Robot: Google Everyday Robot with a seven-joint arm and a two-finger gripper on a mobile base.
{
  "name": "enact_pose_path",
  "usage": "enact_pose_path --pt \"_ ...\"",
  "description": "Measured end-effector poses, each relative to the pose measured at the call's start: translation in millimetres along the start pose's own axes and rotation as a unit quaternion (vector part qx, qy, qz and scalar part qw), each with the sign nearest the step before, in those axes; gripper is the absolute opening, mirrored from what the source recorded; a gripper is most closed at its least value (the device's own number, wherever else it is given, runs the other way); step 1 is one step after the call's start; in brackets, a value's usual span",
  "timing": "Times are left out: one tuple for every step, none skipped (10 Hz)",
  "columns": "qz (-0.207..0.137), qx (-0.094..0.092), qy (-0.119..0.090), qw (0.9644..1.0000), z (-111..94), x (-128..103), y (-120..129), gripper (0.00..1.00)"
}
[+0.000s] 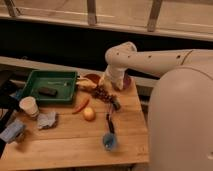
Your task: Place grapes in paper cup
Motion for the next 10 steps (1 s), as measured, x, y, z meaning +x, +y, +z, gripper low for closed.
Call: enact_pose_path --pt "-0.001 -0.001 0.000 1.0000 -0.1 0.1 1.8 0.73" --pt "-0.001 -0.001 0.002 1.0000 0.7 0.5 1.8 0.73" --pt "-0.005 0.004 0.008 0.9999 4.4 1.7 1.5 0.73" --pt "-0.014 0.010 0.015 0.9997 13.8 4.0 9.2 0.73" --pt "-0.021 0.015 0.025 0.9994 27.4 6.0 16.0 0.73" --pt "-0.026 0.021 0.033 0.9989 36.5 6.3 12.9 0.73" --pt "-0.029 0.024 0.042 0.9984 45.6 6.7 10.1 0.73" --pt "-0.032 0.019 0.050 0.9981 56.5 7.6 12.4 0.73" --pt "-0.037 0.014 0.059 0.9975 71.4 8.3 16.7 0.73" --pt "-0.043 0.009 0.065 0.9969 84.1 6.6 21.5 0.73"
